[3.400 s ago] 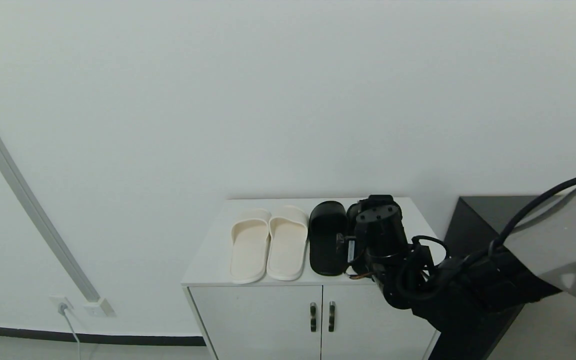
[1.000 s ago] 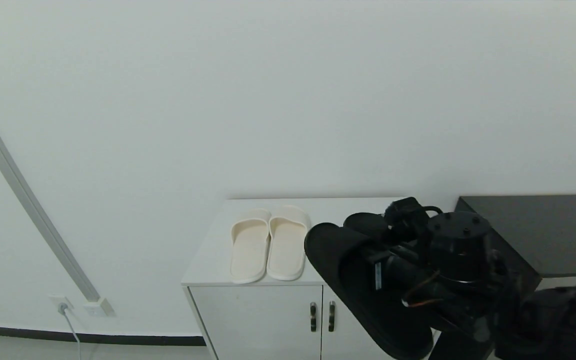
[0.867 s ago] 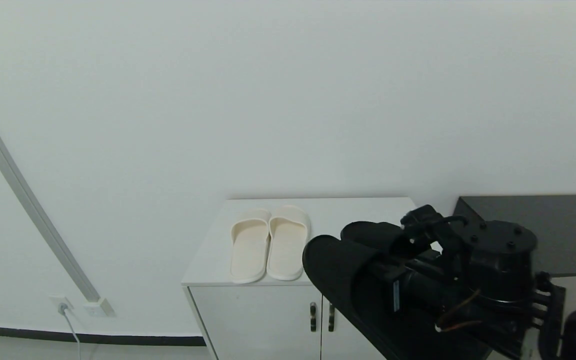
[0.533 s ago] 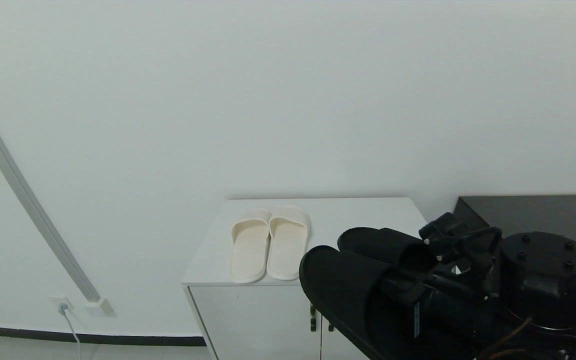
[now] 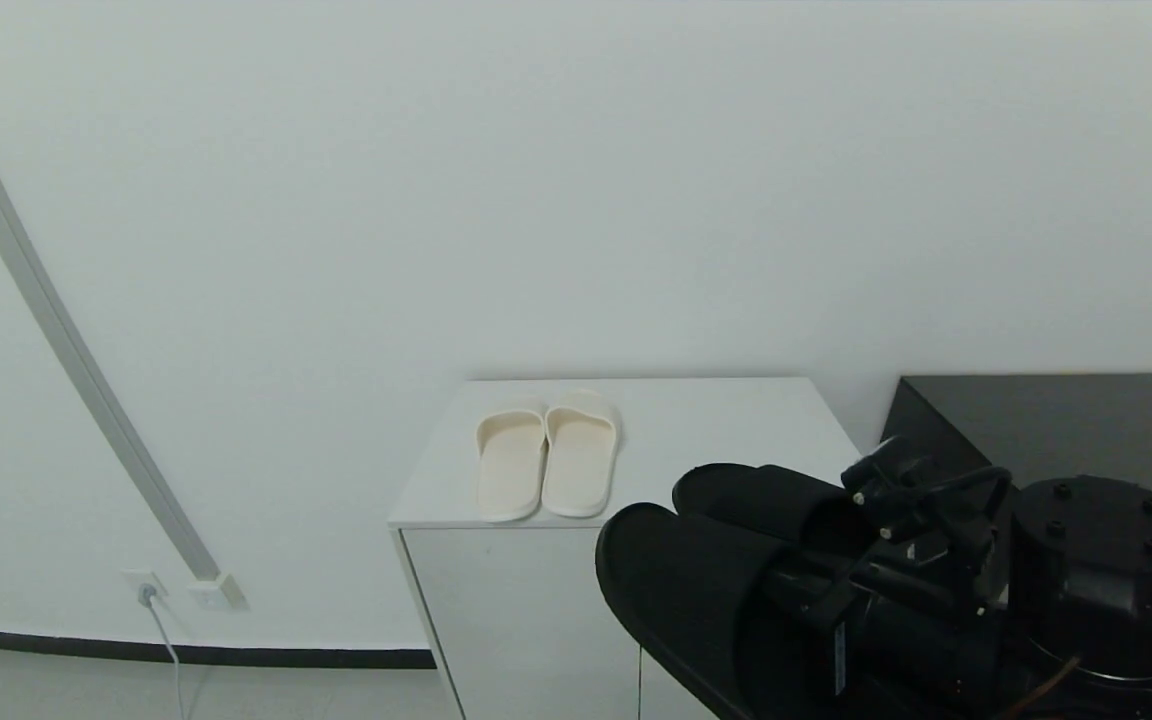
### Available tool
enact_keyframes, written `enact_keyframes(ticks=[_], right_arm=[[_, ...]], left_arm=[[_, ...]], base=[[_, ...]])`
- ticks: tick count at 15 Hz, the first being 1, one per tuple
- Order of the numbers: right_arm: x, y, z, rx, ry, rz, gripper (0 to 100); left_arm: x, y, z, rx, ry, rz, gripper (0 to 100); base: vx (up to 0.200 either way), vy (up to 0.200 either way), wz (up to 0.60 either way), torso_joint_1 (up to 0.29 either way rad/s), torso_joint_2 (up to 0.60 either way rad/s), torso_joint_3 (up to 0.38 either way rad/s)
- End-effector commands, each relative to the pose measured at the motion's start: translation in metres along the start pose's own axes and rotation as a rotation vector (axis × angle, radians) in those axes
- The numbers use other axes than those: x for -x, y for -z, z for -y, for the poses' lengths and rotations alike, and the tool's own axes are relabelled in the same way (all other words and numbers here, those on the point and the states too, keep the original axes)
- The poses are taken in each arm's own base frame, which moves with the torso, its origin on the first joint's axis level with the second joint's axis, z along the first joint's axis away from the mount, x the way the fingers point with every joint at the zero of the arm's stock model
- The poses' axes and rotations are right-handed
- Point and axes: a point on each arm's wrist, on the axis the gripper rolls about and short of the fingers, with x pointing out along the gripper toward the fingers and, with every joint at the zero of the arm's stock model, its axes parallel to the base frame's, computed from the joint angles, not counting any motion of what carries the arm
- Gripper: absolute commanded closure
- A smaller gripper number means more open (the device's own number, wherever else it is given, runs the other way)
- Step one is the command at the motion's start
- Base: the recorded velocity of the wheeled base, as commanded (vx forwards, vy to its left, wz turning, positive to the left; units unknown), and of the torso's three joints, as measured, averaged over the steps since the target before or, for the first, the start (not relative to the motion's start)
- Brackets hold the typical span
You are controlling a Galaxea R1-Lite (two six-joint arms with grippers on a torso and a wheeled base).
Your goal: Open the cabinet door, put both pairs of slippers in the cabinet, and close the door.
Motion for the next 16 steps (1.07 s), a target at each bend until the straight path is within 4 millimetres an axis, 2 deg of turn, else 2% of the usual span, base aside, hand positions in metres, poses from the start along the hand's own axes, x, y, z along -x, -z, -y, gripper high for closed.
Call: enact_keyframes(ticks=[1,16], right_arm=[[0.000,0.001,0.000,0.001,0.000,-0.005,100],[0.000,0.014,0.002,0.014,-0.018,-0.057,100]], left_arm=[[0.000,0.000,0.000,0.000,0.001,0.000,100],[0.000,0.000,0.000,-0.007,-0.002,0.000,100]], base=[[0.000,0.000,0.00,0.000,0.00,0.000],[0.000,0.000,0.00,-0.012,0.03,0.015]])
